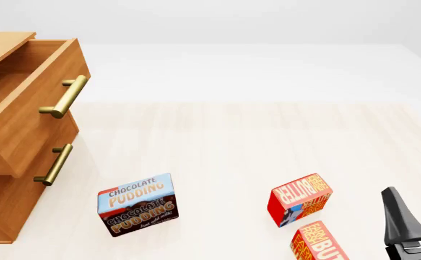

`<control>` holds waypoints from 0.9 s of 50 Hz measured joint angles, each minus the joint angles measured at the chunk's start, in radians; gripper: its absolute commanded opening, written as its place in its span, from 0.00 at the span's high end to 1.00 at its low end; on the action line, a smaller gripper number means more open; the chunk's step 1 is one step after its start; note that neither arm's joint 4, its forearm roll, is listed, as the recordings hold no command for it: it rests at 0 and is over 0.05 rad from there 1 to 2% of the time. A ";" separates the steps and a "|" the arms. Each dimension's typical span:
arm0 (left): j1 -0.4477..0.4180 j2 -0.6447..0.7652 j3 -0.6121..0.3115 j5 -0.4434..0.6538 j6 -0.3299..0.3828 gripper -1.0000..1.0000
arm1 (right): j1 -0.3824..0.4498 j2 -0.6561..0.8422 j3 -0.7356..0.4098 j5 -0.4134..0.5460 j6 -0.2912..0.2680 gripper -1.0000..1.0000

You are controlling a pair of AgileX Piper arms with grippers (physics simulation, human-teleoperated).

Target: Put the bowl in the top drawer of the cabinet.

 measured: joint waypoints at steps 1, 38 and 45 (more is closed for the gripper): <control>0.000 0.000 0.000 -0.001 0.000 0.00 | 0.000 0.000 0.000 0.000 0.000 0.00; -0.063 -0.071 -0.007 0.066 -0.005 0.00 | 0.000 0.000 0.000 -0.005 0.001 0.00; -0.091 -0.098 -0.022 0.097 -0.001 0.00 | 0.001 0.000 0.000 -0.006 0.001 0.00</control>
